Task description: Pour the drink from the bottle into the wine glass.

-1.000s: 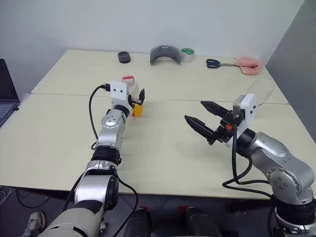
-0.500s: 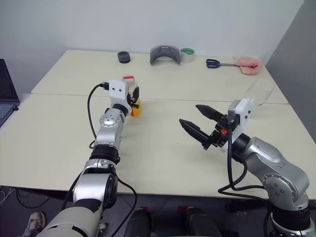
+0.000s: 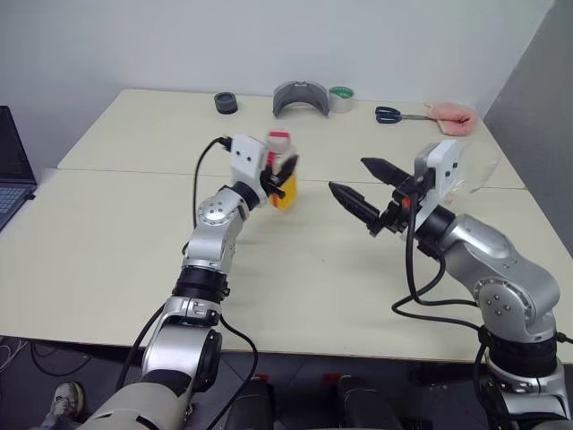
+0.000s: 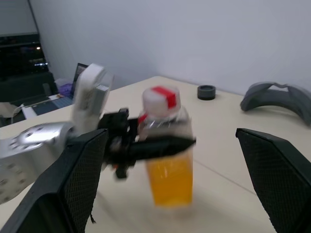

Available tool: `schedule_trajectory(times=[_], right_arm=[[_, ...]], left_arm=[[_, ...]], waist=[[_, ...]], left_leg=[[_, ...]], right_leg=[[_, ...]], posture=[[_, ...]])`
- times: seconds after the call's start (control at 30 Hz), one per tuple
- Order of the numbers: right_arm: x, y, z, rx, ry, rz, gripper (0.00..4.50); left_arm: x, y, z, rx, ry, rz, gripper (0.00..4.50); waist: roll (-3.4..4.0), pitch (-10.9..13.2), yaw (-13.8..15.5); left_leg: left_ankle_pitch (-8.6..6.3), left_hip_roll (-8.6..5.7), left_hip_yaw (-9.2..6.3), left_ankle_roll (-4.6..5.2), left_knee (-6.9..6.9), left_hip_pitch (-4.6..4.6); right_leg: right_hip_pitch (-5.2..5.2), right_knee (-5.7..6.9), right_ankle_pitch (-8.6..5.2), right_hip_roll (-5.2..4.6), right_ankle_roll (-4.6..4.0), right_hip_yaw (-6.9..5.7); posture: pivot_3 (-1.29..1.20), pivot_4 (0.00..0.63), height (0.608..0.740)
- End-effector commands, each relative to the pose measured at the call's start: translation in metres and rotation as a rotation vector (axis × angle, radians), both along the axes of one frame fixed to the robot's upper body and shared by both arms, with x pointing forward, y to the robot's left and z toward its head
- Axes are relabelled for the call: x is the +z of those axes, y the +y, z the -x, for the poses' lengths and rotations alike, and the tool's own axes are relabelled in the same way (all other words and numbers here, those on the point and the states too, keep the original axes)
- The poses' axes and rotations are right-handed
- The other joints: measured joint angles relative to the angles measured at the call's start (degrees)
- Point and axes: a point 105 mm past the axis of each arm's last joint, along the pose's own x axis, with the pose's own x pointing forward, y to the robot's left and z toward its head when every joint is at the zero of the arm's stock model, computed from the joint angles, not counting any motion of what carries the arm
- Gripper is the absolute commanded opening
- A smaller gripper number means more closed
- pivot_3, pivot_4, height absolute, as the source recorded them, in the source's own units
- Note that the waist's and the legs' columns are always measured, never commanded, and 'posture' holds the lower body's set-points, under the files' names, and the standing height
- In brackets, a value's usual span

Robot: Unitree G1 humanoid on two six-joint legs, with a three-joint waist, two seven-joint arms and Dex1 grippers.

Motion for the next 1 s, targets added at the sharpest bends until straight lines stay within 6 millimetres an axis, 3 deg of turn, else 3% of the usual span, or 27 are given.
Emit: schedule_trajectory(times=[0.03, 0.17, 0.53, 1.0], right_arm=[[0.017, 0.005, -0.001, 0.006, -0.042, -0.017, 4.5], [0.019, 0.009, -0.001, 0.013, -0.053, 0.001, 4.5], [0.009, 0.017, 0.004, 0.039, -0.013, 0.01, 4.5], [0.004, 0.02, -0.005, 0.041, 0.008, -0.002, 4.5]], left_arm=[[0.017, -0.021, 0.029, -0.195, -0.036, -0.03, 1.75], [0.017, -0.026, 0.037, -0.258, -0.013, -0.052, 1.75], [0.02, -0.032, 0.038, -0.288, -0.004, -0.056, 1.75], [0.023, -0.034, 0.039, -0.287, -0.004, -0.042, 1.75]], waist=[[0.01, 0.0, -0.16], [0.02, 0.01, -0.21], [0.02, 0.01, -0.01], [0.02, 0.01, -0.02]], left_leg=[[0.0, 0.01, -0.01, 0.0, 0.0, 0.0], [0.0, 0.02, -0.01, 0.01, 0.0, 0.0], [0.0, 0.01, -0.01, 0.01, 0.01, -0.01], [0.0, 0.0, -0.01, 0.01, 0.01, -0.01]], right_leg=[[0.0, 0.0, 0.0, 0.01, 0.0, 0.0], [-0.02, 0.02, 0.0, 0.03, 0.0, 0.01], [-0.01, 0.0, -0.01, 0.01, 0.0, 0.01], [-0.02, 0.0, 0.0, 0.02, 0.0, 0.01]], posture=[[0.0, 0.15, 0.74], [0.0, 0.15, 0.74], [0.0, 0.15, 0.74], [0.0, 0.15, 0.74]])
